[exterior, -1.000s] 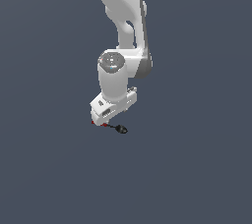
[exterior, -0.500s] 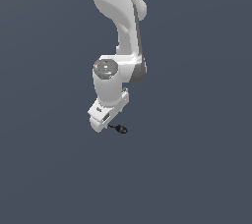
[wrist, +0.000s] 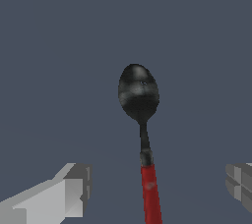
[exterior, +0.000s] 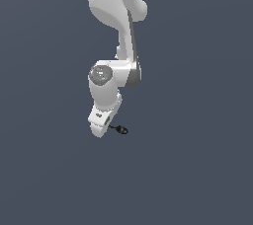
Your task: Pick up the object and move it to a goal position.
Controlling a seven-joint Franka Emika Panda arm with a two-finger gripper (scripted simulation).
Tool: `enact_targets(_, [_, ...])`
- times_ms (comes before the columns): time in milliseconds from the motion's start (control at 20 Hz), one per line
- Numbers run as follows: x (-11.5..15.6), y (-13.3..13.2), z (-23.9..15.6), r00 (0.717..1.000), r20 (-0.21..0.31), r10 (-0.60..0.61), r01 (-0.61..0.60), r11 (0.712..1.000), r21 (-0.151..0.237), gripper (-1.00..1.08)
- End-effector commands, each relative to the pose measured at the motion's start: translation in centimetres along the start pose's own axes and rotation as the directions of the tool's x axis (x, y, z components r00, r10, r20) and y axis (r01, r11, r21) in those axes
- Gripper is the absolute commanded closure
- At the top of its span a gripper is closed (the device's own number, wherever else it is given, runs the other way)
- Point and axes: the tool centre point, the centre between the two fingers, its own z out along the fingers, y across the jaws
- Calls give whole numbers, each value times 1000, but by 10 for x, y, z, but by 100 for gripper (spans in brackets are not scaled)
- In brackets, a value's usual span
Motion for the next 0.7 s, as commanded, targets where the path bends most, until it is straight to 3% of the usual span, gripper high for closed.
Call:
enact_targets(0, [-3,2,4,998,-2,-55,55,998,-1,-92])
enact_targets(650, [-11,5,15,981,-8,-194,194,981,-3,-92])
